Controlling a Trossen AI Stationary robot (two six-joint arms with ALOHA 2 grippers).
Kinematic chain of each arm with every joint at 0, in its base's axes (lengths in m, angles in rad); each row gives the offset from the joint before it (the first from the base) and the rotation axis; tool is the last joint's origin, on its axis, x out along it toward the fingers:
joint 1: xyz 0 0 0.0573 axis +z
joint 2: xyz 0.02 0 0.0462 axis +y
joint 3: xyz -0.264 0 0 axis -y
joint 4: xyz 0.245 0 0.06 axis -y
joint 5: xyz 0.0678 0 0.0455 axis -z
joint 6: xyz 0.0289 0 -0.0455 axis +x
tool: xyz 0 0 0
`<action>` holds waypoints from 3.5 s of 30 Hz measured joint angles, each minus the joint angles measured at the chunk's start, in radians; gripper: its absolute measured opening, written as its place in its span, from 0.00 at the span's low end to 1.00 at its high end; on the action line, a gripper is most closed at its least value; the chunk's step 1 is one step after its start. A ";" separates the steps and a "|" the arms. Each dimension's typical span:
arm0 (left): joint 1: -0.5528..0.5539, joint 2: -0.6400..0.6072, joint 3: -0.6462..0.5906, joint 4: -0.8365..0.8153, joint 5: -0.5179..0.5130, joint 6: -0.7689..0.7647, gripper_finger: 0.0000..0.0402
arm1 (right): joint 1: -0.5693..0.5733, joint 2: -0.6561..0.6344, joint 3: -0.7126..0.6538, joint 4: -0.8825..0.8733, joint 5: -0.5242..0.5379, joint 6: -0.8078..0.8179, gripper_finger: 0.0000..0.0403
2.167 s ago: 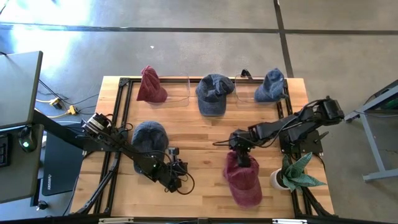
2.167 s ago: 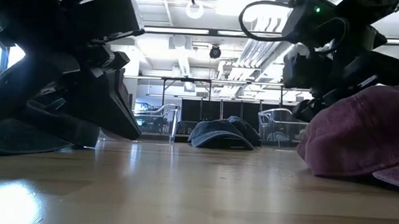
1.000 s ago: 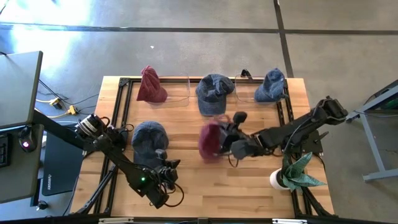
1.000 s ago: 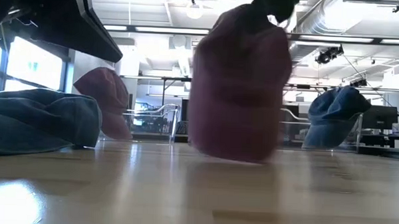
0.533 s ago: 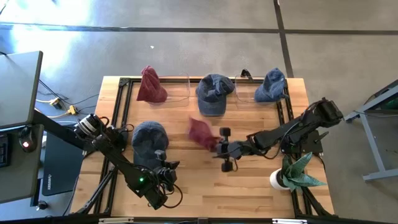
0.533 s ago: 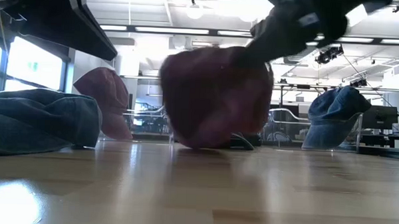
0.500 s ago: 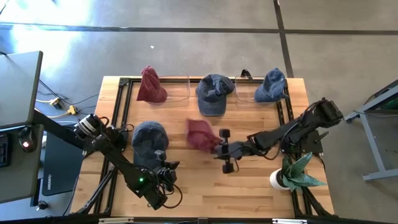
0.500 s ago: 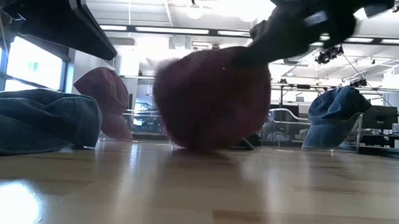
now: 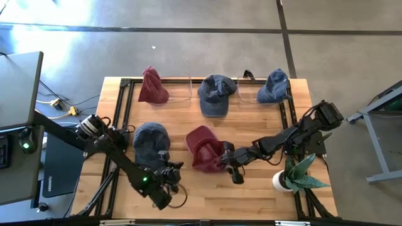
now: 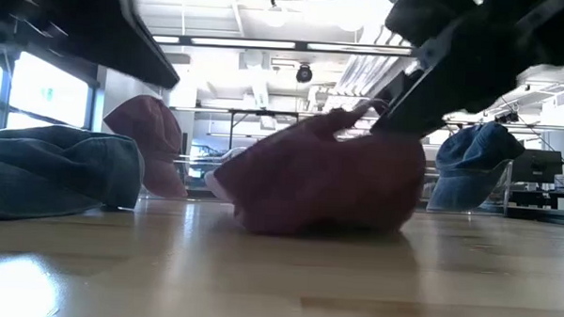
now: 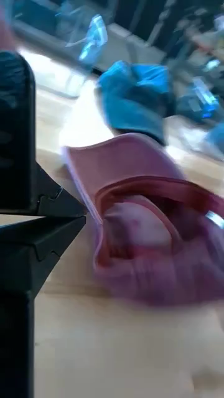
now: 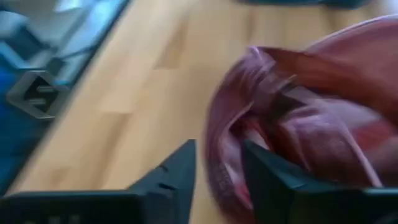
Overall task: Pick & Place hat
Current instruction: Put the red cap into the left transparent bin
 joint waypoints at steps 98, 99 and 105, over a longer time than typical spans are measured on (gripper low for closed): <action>0.370 -0.118 -0.129 0.012 0.338 -0.030 0.00 | -0.396 0.104 0.087 -0.135 0.000 0.423 0.53; 0.363 -0.117 -0.129 0.038 0.327 -0.012 0.00 | -0.395 0.116 0.087 -0.112 -0.003 0.418 0.50; 0.296 -0.129 -0.129 0.205 0.222 0.094 0.00 | -0.372 0.119 0.086 -0.049 0.132 0.352 0.20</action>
